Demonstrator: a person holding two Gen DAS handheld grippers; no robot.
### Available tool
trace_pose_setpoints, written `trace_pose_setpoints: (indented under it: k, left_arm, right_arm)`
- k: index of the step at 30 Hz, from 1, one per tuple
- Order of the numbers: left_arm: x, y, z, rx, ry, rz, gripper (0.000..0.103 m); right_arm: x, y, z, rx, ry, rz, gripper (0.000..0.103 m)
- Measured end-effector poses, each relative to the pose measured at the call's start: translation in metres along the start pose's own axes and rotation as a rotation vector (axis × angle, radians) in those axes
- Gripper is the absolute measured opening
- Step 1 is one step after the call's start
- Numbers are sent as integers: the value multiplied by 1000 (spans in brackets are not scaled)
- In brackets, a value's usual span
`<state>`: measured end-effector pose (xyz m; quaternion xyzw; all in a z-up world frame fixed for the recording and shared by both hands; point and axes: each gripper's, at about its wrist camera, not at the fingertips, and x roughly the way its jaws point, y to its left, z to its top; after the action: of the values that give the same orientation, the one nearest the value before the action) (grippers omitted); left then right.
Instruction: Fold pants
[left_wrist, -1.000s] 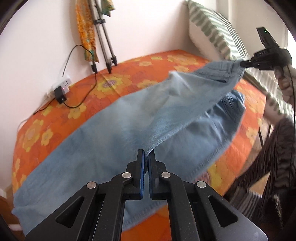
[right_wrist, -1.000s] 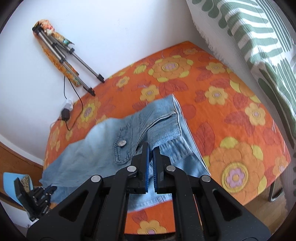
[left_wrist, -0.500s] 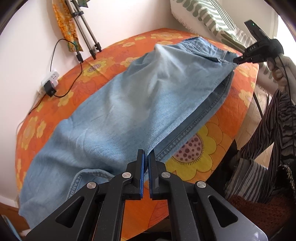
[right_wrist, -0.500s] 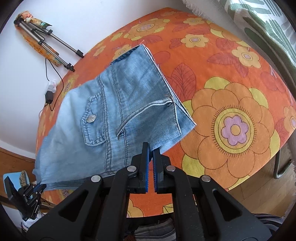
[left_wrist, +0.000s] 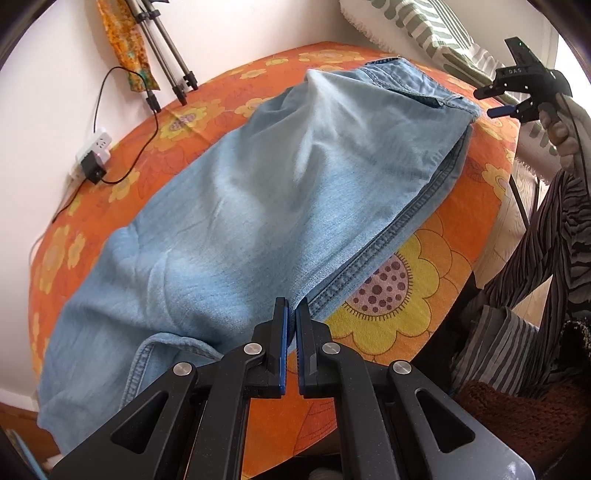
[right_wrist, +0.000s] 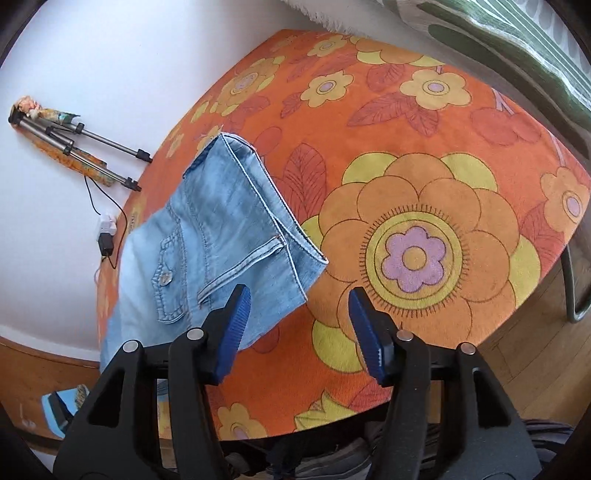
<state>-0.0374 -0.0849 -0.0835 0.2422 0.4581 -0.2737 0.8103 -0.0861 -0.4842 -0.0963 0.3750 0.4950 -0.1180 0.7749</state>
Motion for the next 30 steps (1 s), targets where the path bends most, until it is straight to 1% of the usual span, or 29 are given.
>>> trace_pose_setpoints:
  k: [3, 6, 9, 11, 12, 13, 15, 16, 17, 18, 20, 21, 23, 28, 29, 30]
  left_arm:
    - [-2, 1, -1, -14, 5, -6, 6]
    - [-5, 3, -3, -19, 5, -6, 7]
    - [-12, 7, -5, -41, 3, -13, 8]
    - [-18, 13, -5, -69, -8, -32, 8]
    - [-23, 17, -5, -88, -25, -37, 8]
    - [-29, 22, -5, -107, -42, -40, 8]
    - [-41, 32, -2, -150, -83, -58, 8]
    - [-47, 37, -1, -166, -101, -55, 8]
    - [-50, 40, 0, -174, -114, -45, 9]
    - [-52, 43, 2, -179, -125, -28, 9]
    - [-50, 51, 6, -195, -138, 1, 9]
    - [-46, 56, 9, -217, -146, 1, 9]
    - [-38, 63, 13, -254, -159, -9, 9]
    - [-18, 64, 21, -299, -182, -49, 9]
    - [-15, 63, 22, -302, -181, -54, 9]
    - [-12, 60, 24, -298, -180, -60, 9]
  right_arm:
    - [9, 1, -3, 6, 8, 30, 58]
    - [21, 9, -7, -18, 16, 8, 58]
    - [23, 14, -10, -25, -21, 2, 61]
    - [25, 16, -10, -15, -33, 27, 60]
    - [26, 18, -11, -23, -44, 30, 55]
    - [28, 21, -11, -30, -44, 31, 54]
    - [30, 25, -14, -58, -67, 1, 42]
    - [30, 27, -14, -72, -78, -8, 33]
    - [31, 27, -14, -77, -75, 2, 14]
    - [36, 26, -13, -69, -45, 30, 14]
    - [37, 25, -12, -65, -48, 35, 13]
    - [35, 27, -11, -79, -54, 32, 12]
    - [25, 36, -9, -108, -84, 30, 11]
    - [-24, 74, 2, -260, -204, -21, 11]
    - [-29, 76, 4, -261, -201, -16, 11]
    - [-30, 75, 8, -235, -170, 6, 11]
